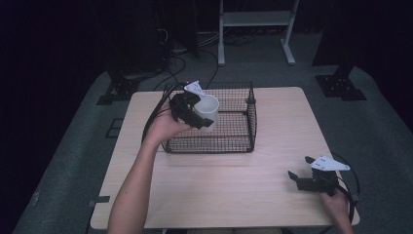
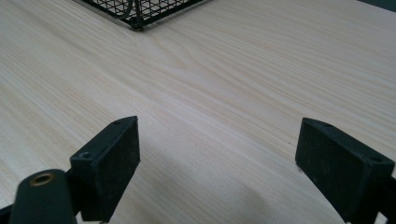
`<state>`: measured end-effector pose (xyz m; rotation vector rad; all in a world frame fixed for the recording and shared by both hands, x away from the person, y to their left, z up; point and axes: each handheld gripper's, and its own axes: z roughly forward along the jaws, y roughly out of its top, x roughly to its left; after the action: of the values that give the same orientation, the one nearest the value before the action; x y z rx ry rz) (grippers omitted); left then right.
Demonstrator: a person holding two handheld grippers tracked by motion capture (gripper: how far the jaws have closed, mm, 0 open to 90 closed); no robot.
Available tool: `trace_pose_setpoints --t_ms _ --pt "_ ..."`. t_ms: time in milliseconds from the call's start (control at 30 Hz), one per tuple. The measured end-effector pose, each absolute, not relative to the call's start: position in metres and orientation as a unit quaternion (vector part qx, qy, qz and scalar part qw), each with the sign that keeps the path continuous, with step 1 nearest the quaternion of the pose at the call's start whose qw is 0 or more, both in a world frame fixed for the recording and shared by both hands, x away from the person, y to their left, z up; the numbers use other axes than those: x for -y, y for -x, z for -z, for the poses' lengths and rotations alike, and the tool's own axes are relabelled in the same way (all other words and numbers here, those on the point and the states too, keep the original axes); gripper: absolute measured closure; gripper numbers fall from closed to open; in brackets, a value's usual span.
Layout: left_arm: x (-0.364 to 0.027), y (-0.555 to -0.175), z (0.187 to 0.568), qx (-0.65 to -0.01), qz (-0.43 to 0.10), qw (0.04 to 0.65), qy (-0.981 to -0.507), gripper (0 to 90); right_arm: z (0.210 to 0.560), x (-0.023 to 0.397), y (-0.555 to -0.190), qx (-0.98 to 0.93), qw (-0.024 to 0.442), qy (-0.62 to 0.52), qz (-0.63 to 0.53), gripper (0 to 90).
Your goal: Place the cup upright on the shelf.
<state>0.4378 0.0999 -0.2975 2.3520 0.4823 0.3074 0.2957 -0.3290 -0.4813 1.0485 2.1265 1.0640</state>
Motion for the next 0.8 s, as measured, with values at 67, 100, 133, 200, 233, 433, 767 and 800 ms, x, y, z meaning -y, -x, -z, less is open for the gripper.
trace_pose_setpoints --t_ms 67,100,133,200,233,433,767,800 --pt "-0.098 -0.443 0.299 -0.190 -0.120 0.352 -0.909 21.0 0.481 0.329 -0.296 -0.789 0.269 -0.388 -0.394 13.1" --pt "-0.096 -0.446 0.301 -0.188 -0.136 0.342 -0.910 21.0 0.481 0.329 -0.295 -0.789 0.269 -0.388 -0.394 13.1" --pt "-0.096 -0.446 0.301 -0.188 -0.136 0.342 -0.910 21.0 0.481 0.329 -0.295 -0.789 0.269 -0.388 -0.394 13.1" --pt "-0.096 -0.451 0.303 -0.194 -0.133 0.345 -0.909 21.0 0.481 0.329 -0.295 -0.788 0.269 -0.388 -0.395 13.1" --pt "-0.095 -0.454 0.305 -0.194 -0.134 0.344 -0.909 21.0 0.481 0.329 -0.295 -0.788 0.269 -0.388 -0.395 13.1" --pt "-0.093 -0.467 0.314 -0.198 -0.118 0.346 -0.909 21.0 0.481 0.329 -0.296 -0.788 0.267 -0.389 -0.395 13.1" --pt "-0.094 -0.485 0.329 -0.215 -0.100 0.346 -0.908 20.9 0.481 0.330 -0.296 -0.788 0.266 -0.390 -0.396 13.1" --pt "-0.094 -0.487 0.330 -0.215 -0.097 0.348 -0.907 20.9 0.481 0.330 -0.296 -0.788 0.266 -0.390 -0.396 13.1"
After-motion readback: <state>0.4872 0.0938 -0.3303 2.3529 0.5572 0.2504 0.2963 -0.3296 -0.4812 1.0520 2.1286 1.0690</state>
